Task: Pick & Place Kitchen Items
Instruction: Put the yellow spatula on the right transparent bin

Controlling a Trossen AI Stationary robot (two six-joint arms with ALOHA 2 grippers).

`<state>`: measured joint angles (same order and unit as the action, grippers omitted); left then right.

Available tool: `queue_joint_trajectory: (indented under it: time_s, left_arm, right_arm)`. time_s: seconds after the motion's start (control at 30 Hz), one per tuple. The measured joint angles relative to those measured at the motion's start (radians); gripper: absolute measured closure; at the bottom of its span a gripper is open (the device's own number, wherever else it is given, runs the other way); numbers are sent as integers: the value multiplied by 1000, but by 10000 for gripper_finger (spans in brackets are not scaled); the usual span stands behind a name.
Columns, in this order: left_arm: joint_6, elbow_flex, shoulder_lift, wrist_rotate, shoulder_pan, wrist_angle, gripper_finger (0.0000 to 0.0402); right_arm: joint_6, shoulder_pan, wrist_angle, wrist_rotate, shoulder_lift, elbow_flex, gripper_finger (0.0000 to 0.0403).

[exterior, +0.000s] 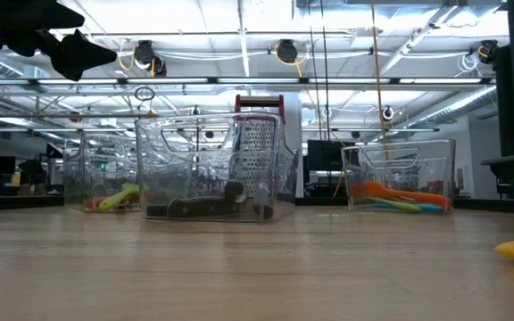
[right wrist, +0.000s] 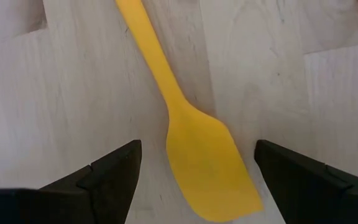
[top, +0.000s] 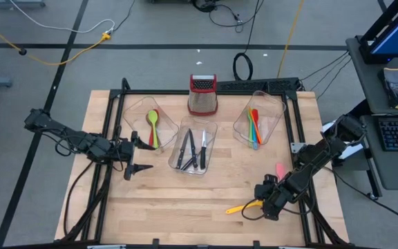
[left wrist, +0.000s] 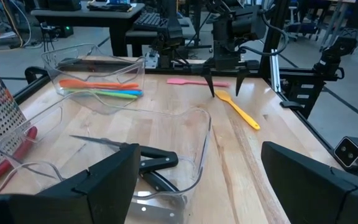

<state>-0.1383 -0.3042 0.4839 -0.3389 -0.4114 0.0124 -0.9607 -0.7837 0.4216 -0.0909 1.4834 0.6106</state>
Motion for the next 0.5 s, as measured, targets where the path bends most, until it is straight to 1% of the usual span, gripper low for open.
queue_joint_trajectory:
  time_s: [0.13, 0.27, 0.5]
  left_arm:
    - [-2, 0, 0, 0, 0, 0, 62]
    - [-2, 0, 0, 0, 0, 0, 62]
    - [-2, 0, 0, 0, 0, 0, 62]
  right_arm:
    - [-3, 0, 15, -23, 0, 0, 90]
    - [-48, 0, 17, -62, 0, 0, 90]
    - [-48, 1, 19, -68, 1, -1, 90]
